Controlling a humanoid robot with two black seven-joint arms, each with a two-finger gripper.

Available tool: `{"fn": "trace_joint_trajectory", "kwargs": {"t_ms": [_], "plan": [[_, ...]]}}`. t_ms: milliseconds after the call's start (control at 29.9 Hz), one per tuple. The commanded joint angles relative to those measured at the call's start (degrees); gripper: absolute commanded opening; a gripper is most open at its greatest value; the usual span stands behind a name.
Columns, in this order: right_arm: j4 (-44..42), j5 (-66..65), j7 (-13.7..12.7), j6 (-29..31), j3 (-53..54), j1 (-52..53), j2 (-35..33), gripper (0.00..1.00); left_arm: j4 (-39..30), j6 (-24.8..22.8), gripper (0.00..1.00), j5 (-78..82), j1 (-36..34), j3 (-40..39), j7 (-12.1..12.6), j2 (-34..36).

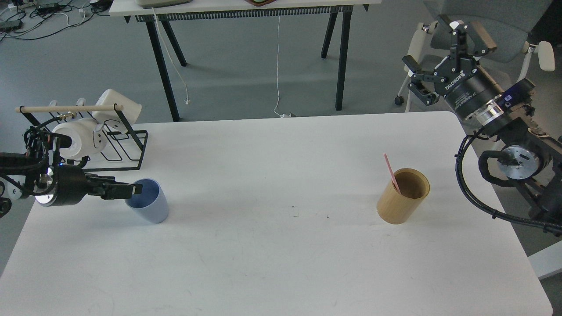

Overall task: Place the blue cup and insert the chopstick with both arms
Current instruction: 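Lower the left gripper to the blue cup and grasp it, then lift the blue cup with the left gripper and carry it toward the tan cup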

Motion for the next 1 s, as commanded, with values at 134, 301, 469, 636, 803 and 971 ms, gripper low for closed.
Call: {"fn": "trace_joint_trajectory", "kwargs": {"t_ms": [134,301,469,636,803,971], "plan": [[0.11,0.09,0.0,0.0,1.29,-0.75,-0.26,0.99,1.0,-0.01,0.79,-0.21,0.97,0.3,0.0,-0.68],[0.11,0.0,0.0,0.0,1.29,-0.92,-0.53,0.99,1.0,-0.01,0.63,-0.3,1.15,0.22,0.0,-2.52],[0.19,0.09,0.0,0.0,1.81,-1.54,-0.96,0.99,1.09,2.06,0.41,-0.13,1.33,0.3,0.0,-2.7],[0.19,0.09,0.0,0.0,2.16,-1.89,-1.23,0.99,1.18,2.24,0.13,-0.48,1.51,0.22,0.0,-2.61],[0.19,0.09,0.0,0.0,2.43,-2.06,-1.23,0.99,0.83,4.26,0.02,-0.65,2.12,0.22,0.0,-2.17],[0.11,0.0,0.0,0.0,3.3,-2.5,-1.32,1.0,-1.37,4.44,0.01,-3.46,2.21,-0.66,0.0,-1.65]]}}
